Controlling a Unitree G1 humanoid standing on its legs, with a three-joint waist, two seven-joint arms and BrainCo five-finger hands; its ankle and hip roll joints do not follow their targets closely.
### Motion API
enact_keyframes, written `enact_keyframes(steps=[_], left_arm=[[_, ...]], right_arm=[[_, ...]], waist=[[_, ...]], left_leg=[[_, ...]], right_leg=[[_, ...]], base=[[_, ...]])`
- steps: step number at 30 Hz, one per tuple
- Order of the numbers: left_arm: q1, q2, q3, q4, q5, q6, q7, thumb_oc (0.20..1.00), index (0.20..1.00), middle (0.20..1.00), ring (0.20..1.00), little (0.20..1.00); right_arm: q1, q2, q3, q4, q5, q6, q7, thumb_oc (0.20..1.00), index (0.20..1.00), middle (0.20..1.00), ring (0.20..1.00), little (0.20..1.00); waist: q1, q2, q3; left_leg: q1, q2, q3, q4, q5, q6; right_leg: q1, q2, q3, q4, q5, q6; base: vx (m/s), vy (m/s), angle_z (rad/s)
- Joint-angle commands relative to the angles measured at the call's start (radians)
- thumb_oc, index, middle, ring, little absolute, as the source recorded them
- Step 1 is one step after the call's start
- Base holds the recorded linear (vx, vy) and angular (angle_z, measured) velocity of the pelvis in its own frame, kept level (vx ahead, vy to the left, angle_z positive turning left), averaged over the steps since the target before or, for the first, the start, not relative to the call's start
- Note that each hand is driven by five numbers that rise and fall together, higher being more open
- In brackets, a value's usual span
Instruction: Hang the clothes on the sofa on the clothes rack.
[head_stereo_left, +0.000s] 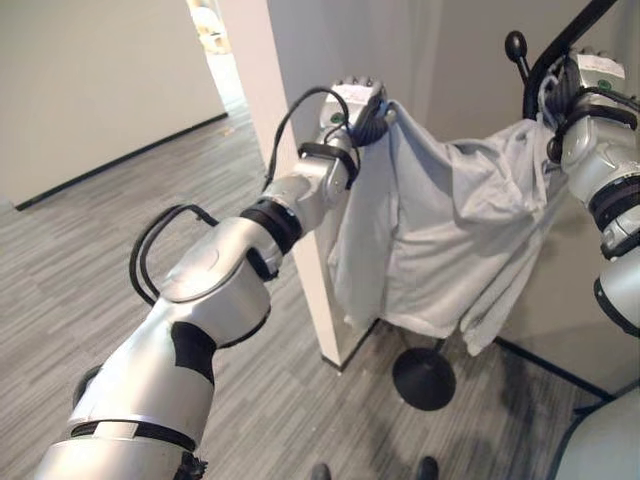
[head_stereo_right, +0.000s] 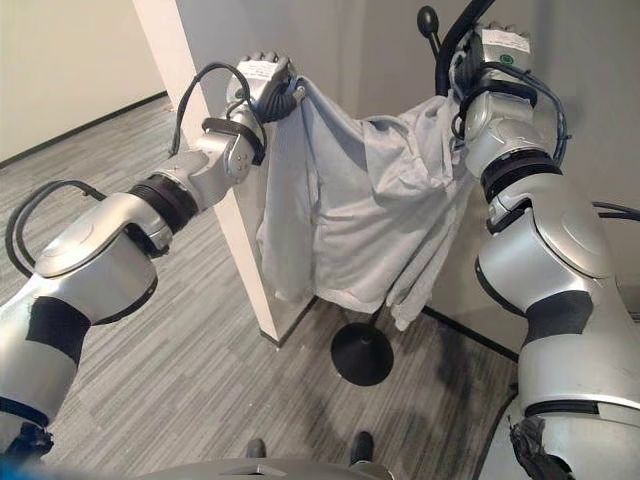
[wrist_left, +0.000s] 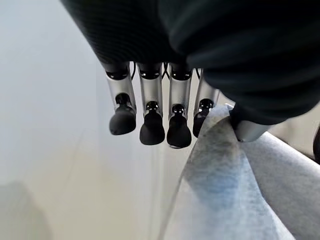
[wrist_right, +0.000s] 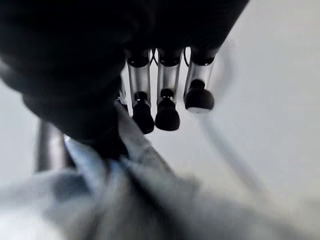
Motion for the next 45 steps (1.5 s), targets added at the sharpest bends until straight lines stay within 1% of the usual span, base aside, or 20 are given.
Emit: enact_keyframes(steps=[1, 4, 6, 8, 9, 12, 20, 24, 27, 32, 35, 36, 37, 38, 39, 40, 43, 44, 45], left_arm=[[-0.182, -0.002, 0.043, 0.067, 0.043, 0.006, 0.006, 0.200, 0.200, 0.200, 0.200, 0.200], [-0.183, -0.009, 0.048, 0.067, 0.046, 0.006, 0.003, 0.200, 0.200, 0.200, 0.200, 0.200], [-0.188, -0.014, 0.056, 0.048, 0.047, 0.006, 0.000, 0.200, 0.200, 0.200, 0.200, 0.200], [-0.188, -0.014, 0.056, 0.048, 0.047, 0.006, 0.000, 0.200, 0.200, 0.200, 0.200, 0.200], [-0.194, -0.014, 0.060, 0.036, 0.045, 0.006, -0.002, 0.200, 0.200, 0.200, 0.200, 0.200], [-0.195, -0.012, 0.072, 0.016, 0.040, 0.007, -0.001, 0.200, 0.200, 0.200, 0.200, 0.200], [-0.182, 0.010, 0.109, -0.055, 0.034, 0.007, 0.004, 0.200, 0.200, 0.200, 0.200, 0.200], [-0.176, 0.028, 0.113, -0.090, 0.047, 0.001, -0.006, 0.200, 0.200, 0.200, 0.200, 0.200], [-0.176, 0.028, 0.113, -0.090, 0.048, 0.000, -0.007, 0.200, 0.200, 0.200, 0.200, 0.200], [-0.176, 0.058, 0.118, -0.117, 0.053, 0.000, -0.014, 0.200, 0.200, 0.200, 0.200, 0.200], [-0.158, 0.083, 0.139, -0.139, 0.047, -0.002, -0.009, 0.200, 0.200, 0.200, 0.200, 0.200], [-0.138, 0.111, 0.169, -0.164, 0.033, -0.001, 0.007, 0.200, 0.200, 0.200, 0.200, 0.200], [-0.137, 0.112, 0.168, -0.165, 0.033, 0.000, 0.007, 0.200, 0.200, 0.200, 0.200, 0.200], [-0.120, 0.133, 0.192, -0.193, 0.027, 0.000, 0.021, 0.200, 0.200, 0.200, 0.200, 0.200], [-0.082, 0.179, 0.232, -0.262, 0.027, -0.001, 0.040, 0.200, 0.200, 0.200, 0.200, 0.200], [-0.078, 0.180, 0.232, -0.267, 0.028, 0.001, 0.039, 0.200, 0.200, 0.200, 0.200, 0.200], [0.015, 0.268, 0.319, -0.397, 0.054, 0.006, 0.063, 0.200, 0.200, 0.200, 0.200, 0.200], [0.022, 0.268, 0.319, -0.405, 0.056, 0.009, 0.062, 0.200, 0.200, 0.200, 0.200, 0.200], [0.080, 0.304, 0.365, -0.477, 0.084, 0.016, 0.068, 0.200, 0.200, 0.200, 0.200, 0.200]], right_arm=[[-0.117, 0.027, 0.044, 0.114, -0.049, -0.010, 0.048, 0.200, 0.200, 0.200, 0.200, 0.200], [-0.097, 0.025, 0.032, 0.121, -0.051, -0.006, 0.054, 0.200, 0.200, 0.200, 0.200, 0.200], [-0.058, 0.014, 0.015, 0.130, -0.057, -0.002, 0.063, 0.200, 0.200, 0.200, 0.200, 0.200], [-0.058, 0.014, 0.015, 0.130, -0.057, -0.002, 0.063, 0.200, 0.200, 0.200, 0.200, 0.200], [-0.031, -0.002, -0.001, 0.129, -0.059, -0.001, 0.066, 0.200, 0.200, 0.200, 0.200, 0.200], [0.001, -0.026, -0.021, 0.126, -0.056, 0.001, 0.067, 0.200, 0.200, 0.200, 0.200, 0.200], [0.076, -0.062, -0.073, 0.099, -0.044, -0.006, 0.075, 0.200, 0.200, 0.200, 0.200, 0.200], [0.157, -0.083, -0.104, 0.093, -0.047, -0.019, 0.107, 0.200, 0.200, 0.200, 0.200, 0.200], [0.169, -0.086, -0.110, 0.093, -0.047, -0.020, 0.107, 0.200, 0.200, 0.200, 0.200, 0.200], [0.201, -0.098, -0.128, 0.067, -0.031, -0.036, 0.117, 0.200, 0.200, 0.200, 0.200, 0.200], [0.231, -0.102, -0.181, 0.002, 0.035, -0.058, 0.092, 0.200, 0.200, 0.200, 0.200, 0.200], [0.260, -0.105, -0.250, -0.067, 0.125, -0.081, 0.057, 0.200, 0.200, 0.200, 0.200, 0.200], [0.264, -0.106, -0.252, -0.070, 0.125, -0.080, 0.056, 0.200, 0.200, 0.200, 0.200, 0.200], [0.284, -0.115, -0.296, -0.122, 0.167, -0.098, 0.028, 0.200, 0.200, 0.200, 0.200, 0.200], [0.341, -0.140, -0.363, -0.255, 0.208, -0.130, -0.016, 0.200, 0.200, 0.200, 0.200, 0.200], [0.348, -0.141, -0.368, -0.262, 0.206, -0.127, -0.017, 0.200, 0.200, 0.200, 0.200, 0.200], [0.484, -0.192, -0.510, -0.536, 0.207, -0.166, -0.079, 0.200, 0.200, 0.200, 0.200, 0.200], [0.500, -0.194, -0.520, -0.549, 0.204, -0.161, -0.079, 0.200, 0.200, 0.200, 0.200, 0.200], [0.612, -0.210, -0.626, -0.695, 0.187, -0.183, -0.105, 0.200, 0.200, 0.200, 0.200, 0.200]], waist=[[0.025, -0.036, 0.126], [0.028, -0.029, 0.132], [0.035, -0.017, 0.139], [0.035, -0.017, 0.139], [0.037, -0.008, 0.143], [0.038, 0.003, 0.144], [0.032, 0.016, 0.142], [0.022, 0.026, 0.147], [0.020, 0.027, 0.146], [0.010, 0.030, 0.148], [0.002, 0.026, 0.146], [-0.005, 0.025, 0.146], [-0.005, 0.024, 0.145], [-0.008, 0.024, 0.148], [-0.018, 0.019, 0.146], [-0.017, 0.018, 0.145], [-0.035, 0.010, 0.144], [-0.033, 0.008, 0.142], [-0.037, 0.001, 0.136]], left_leg=[[0.032, -0.027, 0.012, 0.006, -0.062, -0.054], [0.029, -0.030, 0.007, 0.006, -0.060, -0.054], [0.033, -0.033, -0.002, 0.006, -0.061, -0.054], [0.033, -0.033, -0.002, 0.006, -0.061, -0.054], [0.034, -0.037, -0.006, 0.006, -0.061, -0.053], [0.037, -0.040, -0.011, 0.006, -0.063, -0.053], [0.051, -0.043, -0.013, 0.006, -0.067, -0.050], [0.055, -0.042, -0.009, 0.006, -0.069, -0.051], [0.056, -0.041, -0.009, 0.006, -0.070, -0.051], [0.060, -0.035, -0.004, 0.006, -0.071, -0.053], [0.068, -0.031, 0.002, 0.006, -0.075, -0.054], [0.078, -0.028, 0.009, 0.006, -0.079, -0.053], [0.077, -0.028, 0.009, 0.006, -0.079, -0.053], [0.087, -0.025, 0.012, 0.006, -0.086, -0.053], [0.087, -0.024, 0.014, 0.006, -0.089, -0.051], [0.088, -0.023, 0.014, 0.006, -0.089, -0.051], [0.109, -0.016, 0.028, 0.006, -0.106, -0.046], [0.111, -0.016, 0.029, 0.006, -0.107, -0.046], [0.130, -0.011, 0.040, 0.006, -0.120, -0.040]], right_leg=[[0.052, -0.010, -0.001, 0.002, -0.086, 0.112], [0.053, -0.011, -0.006, 0.002, -0.088, 0.112], [0.062, -0.013, -0.014, 0.002, -0.093, 0.110], [0.062, -0.013, -0.014, 0.002, -0.093, 0.110], [0.067, -0.014, -0.017, 0.002, -0.095, 0.110], [0.075, -0.016, -0.024, 0.002, -0.100, 0.110], [0.093, -0.022, -0.036, 0.002, -0.105, 0.110], [0.100, -0.022, -0.039, 0.002, -0.111, 0.109], [0.101, -0.022, -0.039, 0.002, -0.112, 0.109], [0.104, -0.019, -0.035, 0.002, -0.115, 0.108], [0.107, -0.017, -0.029, 0.002, -0.116, 0.108], [0.112, -0.016, -0.023, 0.002, -0.118, 0.107], [0.112, -0.016, -0.023, 0.002, -0.118, 0.108], [0.119, -0.013, -0.020, 0.002, -0.121, 0.107], [0.118, -0.015, -0.015, 0.002, -0.120, 0.108], [0.119, -0.015, -0.015, 0.002, -0.120, 0.108], [0.129, -0.013, -0.003, 0.002, -0.125, 0.110], [0.131, -0.012, -0.002, 0.002, -0.125, 0.110], [0.140, -0.013, 0.007, 0.002, -0.127, 0.112]], base=[[-0.03, -0.010, 0.08], [-0.01, -0.002, 0.05], [0.00, 0.000, 0.00], [0.00, -0.001, 0.04], [0.00, 0.000, 0.00], [0.01, 0.000, 0.04], [0.01, -0.001, 0.06], [0.00, -0.008, 0.03], [0.00, 0.000, 0.00], [0.00, 0.000, 0.00], [0.01, 0.008, -0.01], [0.03, 0.020, -0.04], [0.05, 0.022, -0.07], [0.03, 0.031, -0.09], [0.03, 0.031, -0.11], [0.02, 0.035, -0.12], [0.04, 0.040, -0.09], [0.06, 0.061, -0.13], [0.07, 0.066, -0.14]])
